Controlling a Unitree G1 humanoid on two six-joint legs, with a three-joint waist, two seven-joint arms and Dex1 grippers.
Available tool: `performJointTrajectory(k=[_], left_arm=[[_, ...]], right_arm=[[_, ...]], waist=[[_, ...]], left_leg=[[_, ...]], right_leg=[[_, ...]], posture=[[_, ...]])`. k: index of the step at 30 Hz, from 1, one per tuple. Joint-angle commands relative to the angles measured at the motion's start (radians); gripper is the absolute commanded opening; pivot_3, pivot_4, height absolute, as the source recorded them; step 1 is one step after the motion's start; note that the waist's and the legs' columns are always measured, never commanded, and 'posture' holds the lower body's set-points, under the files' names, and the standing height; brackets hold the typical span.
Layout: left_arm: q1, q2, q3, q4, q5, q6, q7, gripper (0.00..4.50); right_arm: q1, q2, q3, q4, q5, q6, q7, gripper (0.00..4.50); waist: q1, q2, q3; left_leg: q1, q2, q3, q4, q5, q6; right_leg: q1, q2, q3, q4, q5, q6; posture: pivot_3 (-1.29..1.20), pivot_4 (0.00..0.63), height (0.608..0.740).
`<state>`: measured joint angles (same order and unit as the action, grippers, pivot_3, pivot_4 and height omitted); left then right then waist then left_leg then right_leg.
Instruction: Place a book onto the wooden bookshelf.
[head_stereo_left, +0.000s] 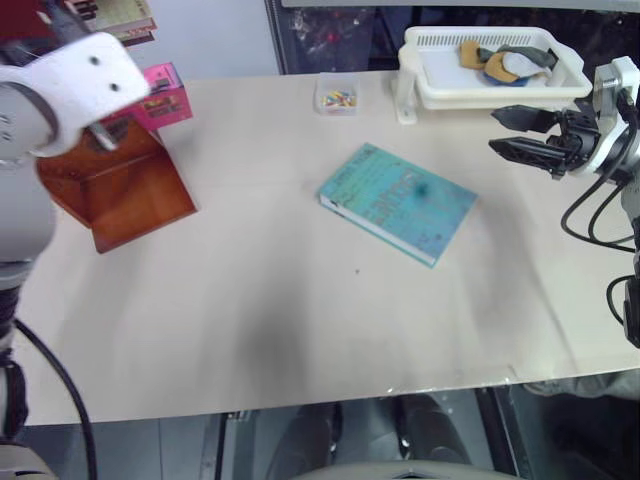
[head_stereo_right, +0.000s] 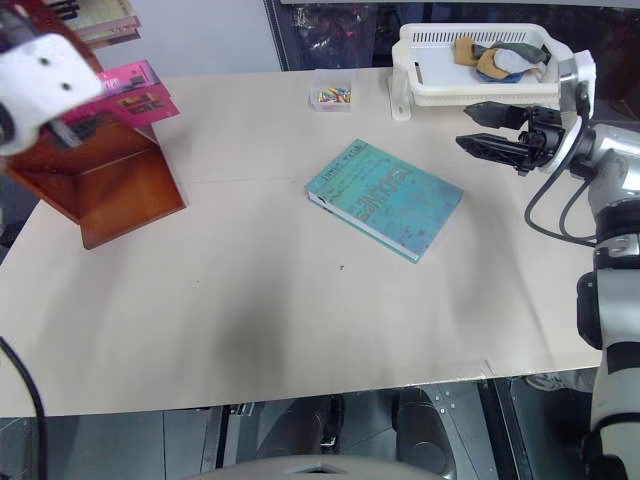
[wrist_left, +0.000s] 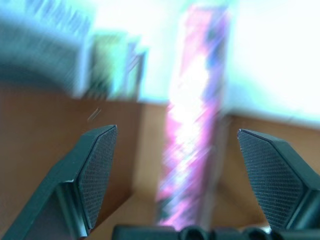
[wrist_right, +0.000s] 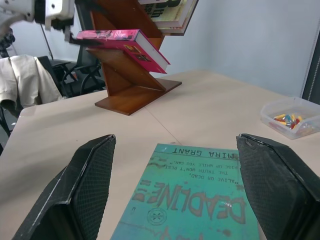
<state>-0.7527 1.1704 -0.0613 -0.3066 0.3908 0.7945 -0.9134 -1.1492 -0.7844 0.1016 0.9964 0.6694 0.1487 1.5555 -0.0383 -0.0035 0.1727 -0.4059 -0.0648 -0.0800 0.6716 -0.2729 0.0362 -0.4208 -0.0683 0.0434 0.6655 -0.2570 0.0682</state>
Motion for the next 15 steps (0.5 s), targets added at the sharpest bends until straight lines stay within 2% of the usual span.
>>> performJointTrajectory(k=[1,4,10,12,15], left_arm=[[-0.044,-0.027,0.020,-0.061,-0.021,0.057,-0.002,4.26],[-0.022,-0.093,0.033,-0.112,-0.080,0.104,-0.008,4.26],[0.066,-0.366,0.135,-0.222,-0.237,0.207,0.073,4.26],[0.128,-0.504,0.185,-0.268,-0.309,0.237,0.112,4.26],[0.261,-0.616,0.215,-0.293,-0.357,0.153,0.169,4.26]], right_arm=[[0.000,-0.036,-0.022,-0.053,0.024,0.003,0.059,3.93],[0.036,-0.051,-0.022,-0.090,0.038,0.023,0.059,3.93],[0.182,-0.105,-0.037,-0.226,0.065,0.089,0.059,3.93],[0.260,-0.135,-0.052,-0.281,0.025,0.136,0.049,3.93],[0.394,-0.158,-0.097,-0.357,0.001,0.170,-0.013,3.93]], waist=[[-0.003,0.000,0.000],[-0.004,0.000,0.000],[0.004,-0.001,0.000],[0.008,0.000,-0.001],[0.011,-0.001,-0.001]], left_leg=[[-0.003,0.000,0.000,0.001,0.000,0.000],[-0.013,0.000,0.000,0.009,0.000,0.000],[-0.012,-0.001,0.000,0.015,0.000,0.000],[-0.012,-0.001,0.000,0.016,0.000,0.000],[-0.010,0.000,0.000,0.017,0.000,0.000]], right_leg=[[-0.003,0.000,0.000,0.002,0.000,0.000],[-0.015,0.000,-0.001,0.013,0.000,0.000],[-0.013,-0.001,-0.001,0.014,0.000,0.000],[-0.012,-0.001,-0.001,0.014,0.000,0.000],[-0.011,-0.002,-0.001,0.015,0.000,0.000]], posture=[[0.00,0.150,0.740],[0.00,0.150,0.740],[0.00,0.150,0.740],[0.00,0.150,0.740],[0.00,0.150,0.740]])
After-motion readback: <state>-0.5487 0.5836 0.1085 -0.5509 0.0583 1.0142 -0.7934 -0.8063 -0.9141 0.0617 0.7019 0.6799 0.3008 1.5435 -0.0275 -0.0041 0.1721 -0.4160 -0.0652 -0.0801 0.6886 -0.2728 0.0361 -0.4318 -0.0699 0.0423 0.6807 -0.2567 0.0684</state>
